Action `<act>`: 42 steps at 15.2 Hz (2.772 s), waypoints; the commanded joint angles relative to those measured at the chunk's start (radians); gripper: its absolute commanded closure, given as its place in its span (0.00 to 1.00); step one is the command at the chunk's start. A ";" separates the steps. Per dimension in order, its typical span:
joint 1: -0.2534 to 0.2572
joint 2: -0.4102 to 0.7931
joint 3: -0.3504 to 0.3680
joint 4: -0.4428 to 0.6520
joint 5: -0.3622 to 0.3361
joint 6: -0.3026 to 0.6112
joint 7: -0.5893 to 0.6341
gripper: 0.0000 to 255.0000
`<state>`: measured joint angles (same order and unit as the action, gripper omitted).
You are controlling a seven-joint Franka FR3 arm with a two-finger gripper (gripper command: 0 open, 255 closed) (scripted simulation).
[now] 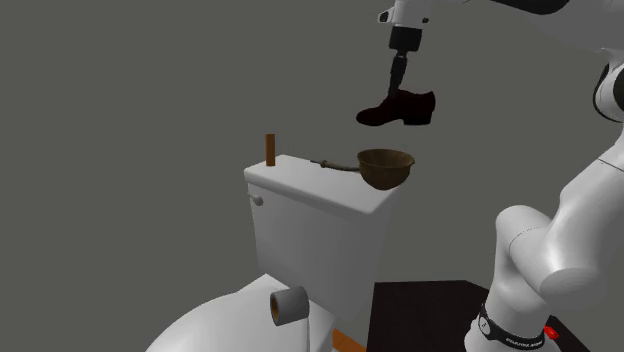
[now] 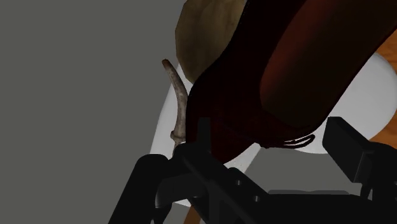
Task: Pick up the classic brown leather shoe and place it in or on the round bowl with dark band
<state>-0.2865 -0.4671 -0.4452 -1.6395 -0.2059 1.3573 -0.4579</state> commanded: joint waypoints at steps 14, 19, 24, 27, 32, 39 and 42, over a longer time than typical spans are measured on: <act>-0.027 -0.127 0.009 -0.308 -0.040 0.183 0.037 1.00; -0.036 -0.157 0.004 -0.405 -0.053 0.251 0.046 1.00; -0.035 -0.157 0.003 -0.405 -0.053 0.251 0.046 1.00; -0.035 -0.157 0.003 -0.405 -0.053 0.251 0.046 1.00; -0.036 -0.158 0.003 -0.406 -0.054 0.251 0.046 0.00; -0.026 -0.122 0.019 -0.250 -0.035 0.129 0.034 0.00; -0.026 -0.122 0.019 -0.249 -0.035 0.129 0.034 0.00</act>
<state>-0.3119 -0.5889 -0.4268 -1.8898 -0.2414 1.4877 -0.4244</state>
